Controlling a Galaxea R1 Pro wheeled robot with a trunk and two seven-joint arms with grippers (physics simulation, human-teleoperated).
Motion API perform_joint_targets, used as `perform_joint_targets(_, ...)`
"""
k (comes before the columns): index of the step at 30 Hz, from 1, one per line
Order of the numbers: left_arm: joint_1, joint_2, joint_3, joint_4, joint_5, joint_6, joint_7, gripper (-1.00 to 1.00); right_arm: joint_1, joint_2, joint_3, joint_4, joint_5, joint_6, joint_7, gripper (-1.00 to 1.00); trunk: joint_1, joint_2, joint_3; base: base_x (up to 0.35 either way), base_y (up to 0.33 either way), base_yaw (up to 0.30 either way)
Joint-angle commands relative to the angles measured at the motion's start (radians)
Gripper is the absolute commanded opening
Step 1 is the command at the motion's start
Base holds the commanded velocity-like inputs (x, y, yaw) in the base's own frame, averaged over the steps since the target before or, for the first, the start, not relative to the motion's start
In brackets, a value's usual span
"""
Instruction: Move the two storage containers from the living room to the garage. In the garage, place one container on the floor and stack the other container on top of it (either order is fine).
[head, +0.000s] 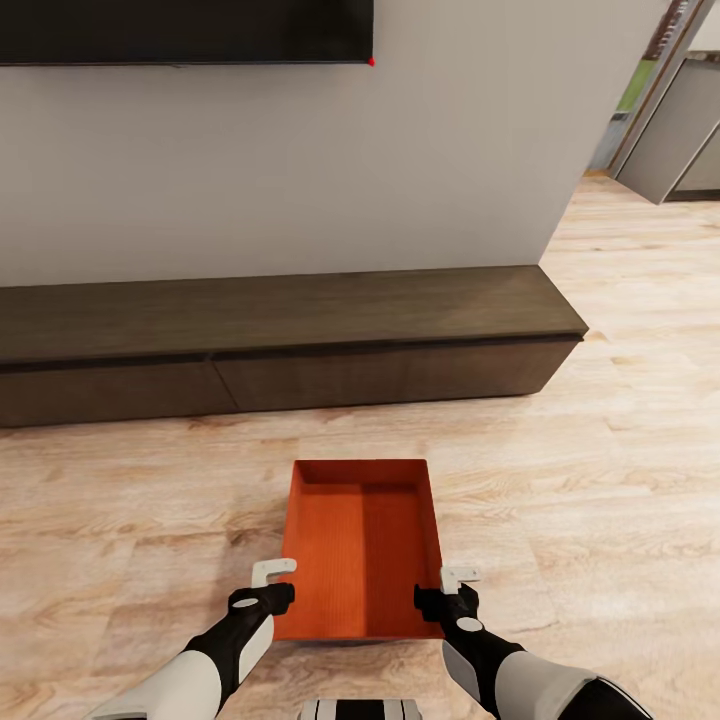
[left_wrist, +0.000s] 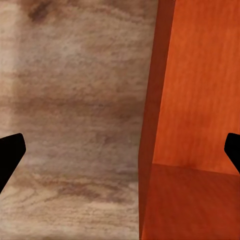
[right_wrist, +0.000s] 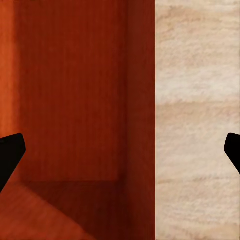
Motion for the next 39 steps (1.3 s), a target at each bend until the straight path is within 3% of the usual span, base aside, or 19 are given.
perform_joint_targets(1, 0.000, -0.001, 0.007, -0.002, -0.004, 0.004, 0.001, 1.00, 0.000, 0.000, 0.008, 0.000, -0.008, -0.003, -0.003, 1.00, 0.000, 0.000, -0.001, 0.000, 0.000, 0.000)
perform_joint_targets(39, 0.000, 0.001, 0.004, 0.006, -0.006, 0.007, -0.001, 1.00, 0.000, 0.000, 0.008, 0.001, -0.009, -0.010, -0.004, 1.00, 0.000, 0.000, -0.001, 0.000, -0.028, 0.000)
